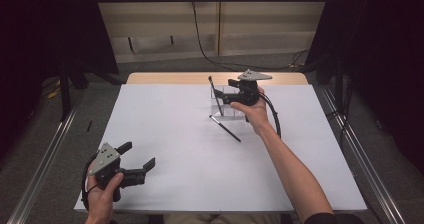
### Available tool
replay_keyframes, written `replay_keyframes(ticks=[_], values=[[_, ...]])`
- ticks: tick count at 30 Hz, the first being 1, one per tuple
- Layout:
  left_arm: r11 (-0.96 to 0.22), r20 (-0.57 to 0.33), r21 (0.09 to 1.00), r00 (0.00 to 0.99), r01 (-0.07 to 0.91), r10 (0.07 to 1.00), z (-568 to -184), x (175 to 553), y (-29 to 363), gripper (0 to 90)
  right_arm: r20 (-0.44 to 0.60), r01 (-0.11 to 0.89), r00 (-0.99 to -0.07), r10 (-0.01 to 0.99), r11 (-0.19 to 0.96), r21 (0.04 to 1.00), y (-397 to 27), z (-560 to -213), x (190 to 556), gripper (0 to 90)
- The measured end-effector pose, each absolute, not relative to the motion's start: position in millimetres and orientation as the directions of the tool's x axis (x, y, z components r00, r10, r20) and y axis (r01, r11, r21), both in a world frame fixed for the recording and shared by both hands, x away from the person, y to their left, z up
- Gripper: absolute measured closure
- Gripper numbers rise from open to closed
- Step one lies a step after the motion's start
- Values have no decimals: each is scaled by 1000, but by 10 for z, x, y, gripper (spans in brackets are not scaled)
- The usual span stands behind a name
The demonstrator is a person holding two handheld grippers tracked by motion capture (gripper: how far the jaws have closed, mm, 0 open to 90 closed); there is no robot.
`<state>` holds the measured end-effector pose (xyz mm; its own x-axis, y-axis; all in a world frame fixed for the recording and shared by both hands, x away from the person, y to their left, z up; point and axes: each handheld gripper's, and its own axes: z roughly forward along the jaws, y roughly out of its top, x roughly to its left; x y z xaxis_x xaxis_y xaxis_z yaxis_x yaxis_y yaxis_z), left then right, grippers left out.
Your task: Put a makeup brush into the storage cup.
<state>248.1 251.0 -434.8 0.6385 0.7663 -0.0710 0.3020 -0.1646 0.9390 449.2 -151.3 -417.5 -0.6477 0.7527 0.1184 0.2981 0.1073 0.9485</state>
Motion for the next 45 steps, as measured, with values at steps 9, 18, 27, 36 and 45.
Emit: replay_keyframes(ticks=[9,18,27,36,45], values=[[-156,-77,941,639,300,766,-4338,2473,2521,27,130,293,-625,770,77,953,-1646,-4103,4434,43],[-130,-87,946,616,298,783,-4337,2469,2562,29,136,296,-639,757,78,952,-1714,-4121,4307,8],[-105,-103,951,618,290,779,-4338,2466,2561,28,131,290,-634,762,78,954,-1804,-4149,4094,16],[-72,-138,953,633,294,761,-4352,2466,2518,23,122,285,-622,773,78,955,-1948,-4168,3881,16],[-71,-139,952,627,298,766,-4360,2467,2519,23,124,292,-602,789,74,954,-2163,-4141,3655,21]])
